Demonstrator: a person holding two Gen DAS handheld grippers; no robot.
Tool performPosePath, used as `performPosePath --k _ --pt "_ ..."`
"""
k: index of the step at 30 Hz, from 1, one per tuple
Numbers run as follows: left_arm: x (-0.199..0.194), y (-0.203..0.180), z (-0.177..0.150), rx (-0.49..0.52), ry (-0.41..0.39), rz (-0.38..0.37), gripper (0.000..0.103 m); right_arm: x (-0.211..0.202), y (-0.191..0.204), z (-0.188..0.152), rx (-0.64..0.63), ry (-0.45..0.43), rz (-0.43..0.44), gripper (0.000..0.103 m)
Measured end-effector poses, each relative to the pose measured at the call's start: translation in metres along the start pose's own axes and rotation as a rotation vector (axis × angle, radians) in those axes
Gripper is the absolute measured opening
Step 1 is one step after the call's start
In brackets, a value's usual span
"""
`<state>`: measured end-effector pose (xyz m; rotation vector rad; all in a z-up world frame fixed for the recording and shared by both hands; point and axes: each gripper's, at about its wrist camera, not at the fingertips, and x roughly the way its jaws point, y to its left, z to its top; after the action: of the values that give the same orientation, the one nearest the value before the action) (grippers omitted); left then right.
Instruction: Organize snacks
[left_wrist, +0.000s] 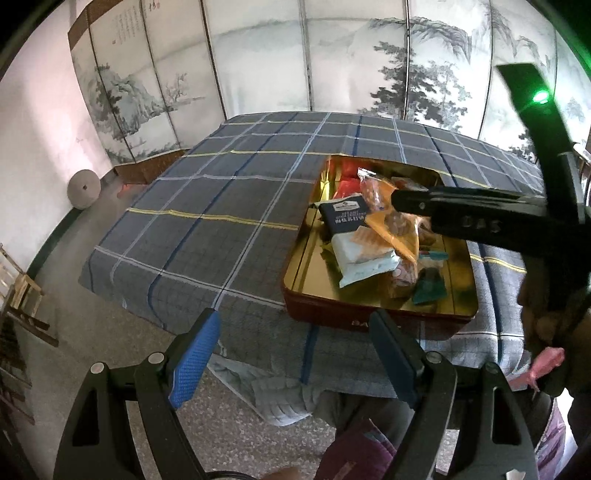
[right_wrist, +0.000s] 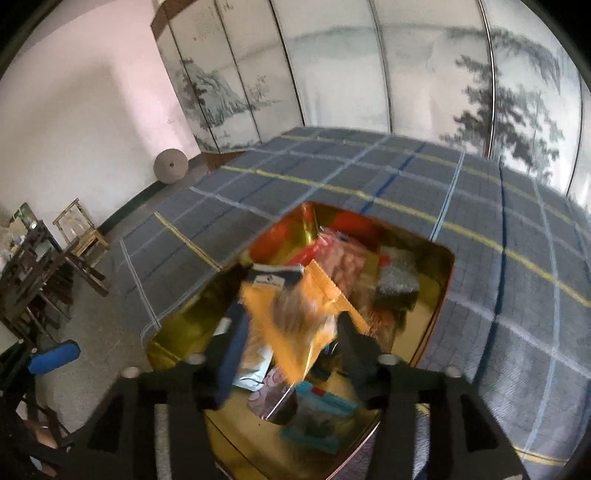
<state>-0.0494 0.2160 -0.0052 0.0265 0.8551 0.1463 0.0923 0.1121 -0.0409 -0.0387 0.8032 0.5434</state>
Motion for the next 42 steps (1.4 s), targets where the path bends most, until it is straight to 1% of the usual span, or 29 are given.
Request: performPosePath --k 3,5,9,11,13,18,22,27,28,30,31,36,38,42 --pt "-0.004 0.001 0.001 -0.008 -0.013 -0.009 0.08 -0.017 0.004 -0.001 -0.001 -0.043 0.032 0.055" --pt "-0.008 0.002 0.001 -0.01 -0.02 -0.026 0.08 -0.038 0.009 -0.004 -0.01 -0.092 0.054 0.056" --pt "-0.021 0.0 0.003 -0.004 -0.054 -0.026 0.081 -0.073 0.015 -0.014 -0.023 -0.157 0.074 0.057" --pt "-0.032 -0.002 0.005 0.001 -0.082 -0.026 0.085 -0.093 0.015 -0.02 -0.023 -0.187 0.075 0.057" --pt "-0.042 -0.004 0.006 0.006 -0.106 -0.025 0.093 -0.11 0.014 -0.024 -0.012 -0.213 0.077 0.057" --pt "-0.072 -0.009 0.012 0.018 -0.174 -0.033 0.097 -0.153 0.01 -0.032 0.001 -0.287 0.073 0.058" --pt "-0.099 -0.01 0.017 0.011 -0.24 -0.032 0.101 -0.185 0.014 -0.039 -0.008 -0.352 0.058 0.061" --pt "-0.149 -0.007 0.021 -0.026 -0.401 -0.033 0.103 -0.223 0.028 -0.047 -0.045 -0.436 0.036 0.062" --pt "-0.159 -0.007 0.023 -0.04 -0.422 -0.027 0.103 -0.23 0.032 -0.049 -0.056 -0.454 0.03 0.064" --pt "-0.171 -0.007 0.024 -0.043 -0.456 -0.04 0.103 -0.246 0.04 -0.052 -0.079 -0.495 0.01 0.065" --pt "-0.176 -0.009 0.024 -0.039 -0.473 -0.048 0.103 -0.253 0.043 -0.053 -0.088 -0.519 0.008 0.068" --pt "-0.187 -0.018 0.026 -0.024 -0.478 -0.064 0.103 -0.281 0.053 -0.061 -0.111 -0.601 -0.017 0.074" --pt "-0.188 -0.021 0.025 -0.021 -0.472 -0.078 0.103 -0.285 0.055 -0.062 -0.114 -0.612 -0.031 0.075" --pt "-0.185 -0.025 0.024 -0.013 -0.465 -0.068 0.103 -0.287 0.051 -0.065 -0.103 -0.613 -0.034 0.077"
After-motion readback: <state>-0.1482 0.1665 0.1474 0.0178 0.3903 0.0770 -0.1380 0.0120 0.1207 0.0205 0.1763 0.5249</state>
